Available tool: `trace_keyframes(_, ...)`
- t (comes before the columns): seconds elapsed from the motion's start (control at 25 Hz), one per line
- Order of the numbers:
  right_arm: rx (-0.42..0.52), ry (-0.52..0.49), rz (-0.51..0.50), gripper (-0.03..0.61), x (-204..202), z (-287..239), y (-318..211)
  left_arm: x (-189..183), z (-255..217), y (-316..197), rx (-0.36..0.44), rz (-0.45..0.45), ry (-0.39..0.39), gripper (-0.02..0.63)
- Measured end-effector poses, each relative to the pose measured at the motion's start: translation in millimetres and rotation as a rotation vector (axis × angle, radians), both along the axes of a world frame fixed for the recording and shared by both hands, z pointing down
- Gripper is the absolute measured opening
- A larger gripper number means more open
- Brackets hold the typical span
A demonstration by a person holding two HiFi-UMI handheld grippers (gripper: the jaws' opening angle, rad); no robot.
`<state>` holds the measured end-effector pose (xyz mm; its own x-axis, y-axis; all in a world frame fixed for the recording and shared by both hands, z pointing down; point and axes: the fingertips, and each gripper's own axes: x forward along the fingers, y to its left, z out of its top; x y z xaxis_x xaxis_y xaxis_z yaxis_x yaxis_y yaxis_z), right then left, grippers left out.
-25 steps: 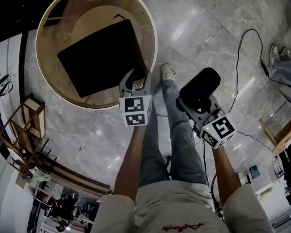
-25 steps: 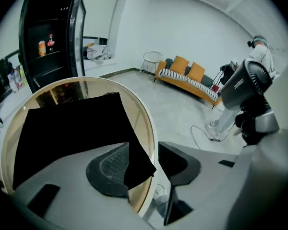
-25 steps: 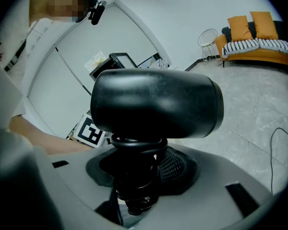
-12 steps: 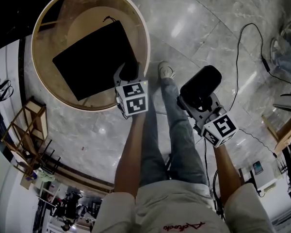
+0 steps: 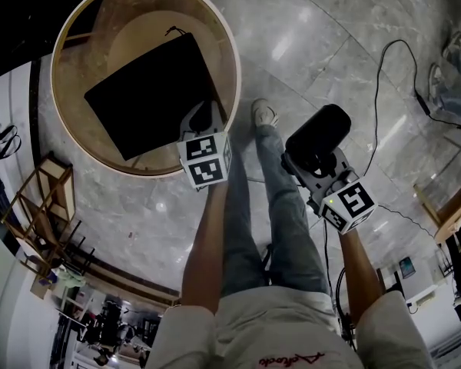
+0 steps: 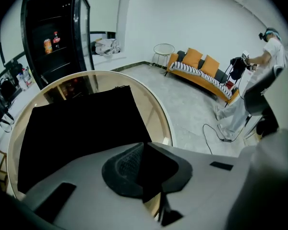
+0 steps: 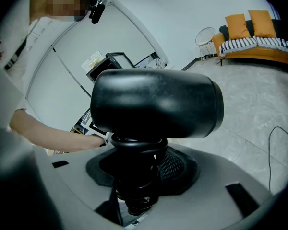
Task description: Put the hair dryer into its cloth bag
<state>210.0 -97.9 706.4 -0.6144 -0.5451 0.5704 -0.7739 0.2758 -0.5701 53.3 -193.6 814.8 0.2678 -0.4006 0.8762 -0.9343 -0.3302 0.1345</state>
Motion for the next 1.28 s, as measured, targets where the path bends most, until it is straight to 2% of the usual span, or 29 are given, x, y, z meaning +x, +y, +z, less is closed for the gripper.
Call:
trace_keyframes(0.28,-0.001,0.016,-0.031,0.198,-10.8,3.8,-2.1,-14.9,-33.0,-2.1,0.093,-0.035,0.053,0.041)
trace_keyframes(0.72,0.010,0.048,-0.151,0.198,-49.3,-2.1,-6.7,-53.4,-98.8,-5.4,0.311,-0.182,0.082,0.041)
trace_keyframes(0.92,0.046,0.136,-0.327,0.198,-71.0,-2.4,-8.8,-64.1,-118.6,-2.9,0.375,-0.212,0.100,0.041)
trace_keyframes(1.28,0.104,0.275,-0.698,0.198,-116.8,11.3,-57.3,-72.6,-110.4,8.6,0.359,-0.192,0.132,0.041)
